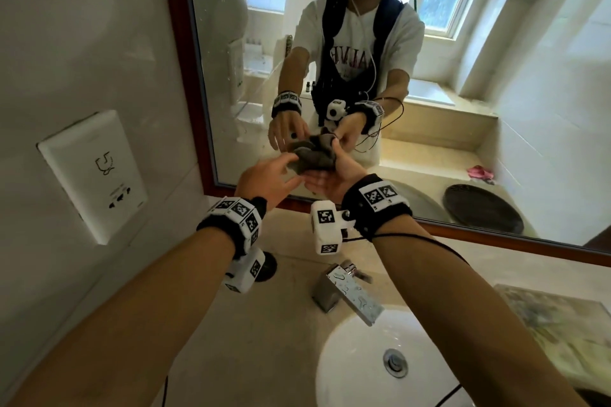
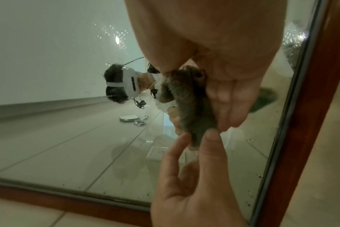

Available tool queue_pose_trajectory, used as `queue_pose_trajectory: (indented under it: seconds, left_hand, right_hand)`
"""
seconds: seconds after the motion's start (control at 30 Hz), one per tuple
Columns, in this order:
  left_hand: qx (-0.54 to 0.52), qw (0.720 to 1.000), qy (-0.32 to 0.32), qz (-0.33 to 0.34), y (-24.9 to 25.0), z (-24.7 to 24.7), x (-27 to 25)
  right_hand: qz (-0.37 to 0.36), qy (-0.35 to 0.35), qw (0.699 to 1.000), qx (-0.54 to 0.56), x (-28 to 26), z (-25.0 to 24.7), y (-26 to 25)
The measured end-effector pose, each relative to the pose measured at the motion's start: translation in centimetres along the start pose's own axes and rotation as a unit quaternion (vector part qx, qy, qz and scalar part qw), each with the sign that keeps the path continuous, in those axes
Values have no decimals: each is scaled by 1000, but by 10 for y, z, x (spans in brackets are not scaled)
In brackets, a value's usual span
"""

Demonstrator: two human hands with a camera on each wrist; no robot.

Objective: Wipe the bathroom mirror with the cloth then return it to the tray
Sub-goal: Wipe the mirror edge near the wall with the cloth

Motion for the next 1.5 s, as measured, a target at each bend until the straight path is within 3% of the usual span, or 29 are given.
queue_pose_trajectory:
  seconds: [0.3, 0.57, 0.67, 0.87, 1.23, 1.5]
  left_hand:
    - [-74, 995, 65, -3, 13, -4, 12]
    - [-120, 988, 92, 13, 39, 11, 17]
    - [-135, 983, 120, 17, 54, 11, 20]
    - [-122, 981, 149, -31, 78, -4, 47]
    - [-99, 962, 247, 57, 144, -86, 91]
    - [-79, 950, 271, 131, 128, -89, 73]
  right_hand:
    - [-14, 24, 992, -120, 2, -5, 0]
    - [-56, 80, 991, -94, -6, -34, -15]
    - [-75, 64, 993, -72, -10, -40, -25]
    - [-125, 64, 985, -103, -33, -50, -60]
    - [-307, 99, 945, -58, -94, -19, -159]
    - [-262, 101, 958, -62, -69, -10, -137]
Point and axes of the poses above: each hand's wrist, its own x-axis towards the middle knuckle, its own z-axis out of the palm, y = z × x, the point moved 9 cm from there along x, towards the middle knuckle, and after that the axes turned 5 degrees about y, right-handed, at the moved point
